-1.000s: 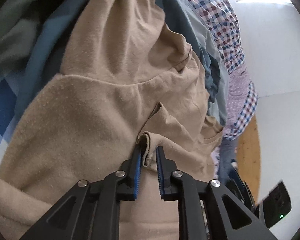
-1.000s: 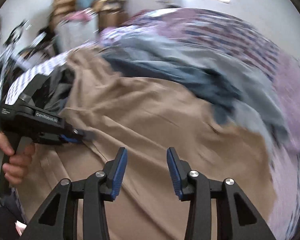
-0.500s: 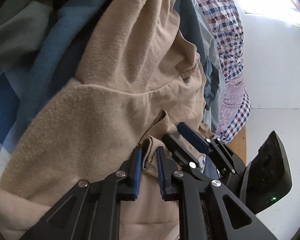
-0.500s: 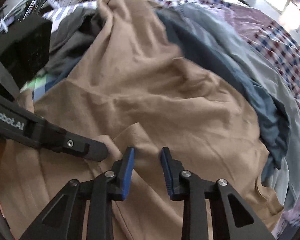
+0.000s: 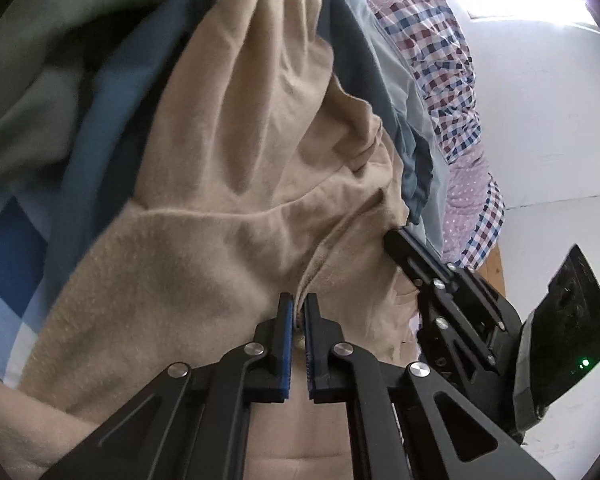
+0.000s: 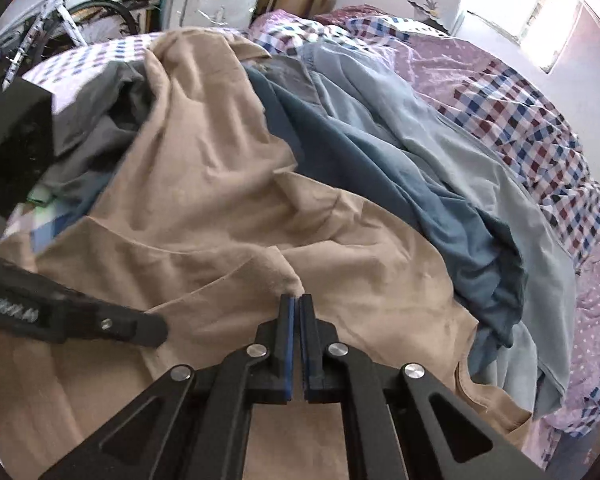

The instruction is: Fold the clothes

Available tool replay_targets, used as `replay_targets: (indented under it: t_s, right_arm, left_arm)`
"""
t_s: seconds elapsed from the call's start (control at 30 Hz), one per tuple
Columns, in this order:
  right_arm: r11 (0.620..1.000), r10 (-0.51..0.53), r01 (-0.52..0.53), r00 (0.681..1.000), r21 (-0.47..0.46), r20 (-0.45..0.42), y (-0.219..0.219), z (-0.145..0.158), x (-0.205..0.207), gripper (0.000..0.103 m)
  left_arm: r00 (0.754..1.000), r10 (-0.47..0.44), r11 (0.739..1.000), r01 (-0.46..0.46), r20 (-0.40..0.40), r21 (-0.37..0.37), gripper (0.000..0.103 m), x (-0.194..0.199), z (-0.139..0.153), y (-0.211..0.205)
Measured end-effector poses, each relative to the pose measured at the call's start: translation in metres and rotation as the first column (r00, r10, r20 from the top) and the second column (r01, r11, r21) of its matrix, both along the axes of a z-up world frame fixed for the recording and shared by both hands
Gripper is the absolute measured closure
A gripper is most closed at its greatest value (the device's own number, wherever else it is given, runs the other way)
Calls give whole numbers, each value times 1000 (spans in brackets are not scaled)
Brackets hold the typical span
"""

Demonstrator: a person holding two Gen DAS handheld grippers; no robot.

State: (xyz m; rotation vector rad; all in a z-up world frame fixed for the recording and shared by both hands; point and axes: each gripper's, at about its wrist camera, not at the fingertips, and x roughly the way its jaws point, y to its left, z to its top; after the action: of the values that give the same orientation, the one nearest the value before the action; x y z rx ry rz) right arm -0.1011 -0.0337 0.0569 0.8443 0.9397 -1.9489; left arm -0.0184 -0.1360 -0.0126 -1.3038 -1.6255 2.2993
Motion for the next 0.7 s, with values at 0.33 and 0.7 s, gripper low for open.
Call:
replay_targets:
  t_s: [0.33, 0.7]
  right_arm:
    - [984, -174, 175, 984, 13, -46, -3, -15, -9, 50]
    - [809, -403, 433, 901, -397, 162, 130, 54, 35, 22]
  left_arm:
    - [1000, 4, 994, -1, 27, -108, 96, -9, 4, 3]
    - [981, 140, 987, -150, -137, -63, 44, 11, 31, -38]
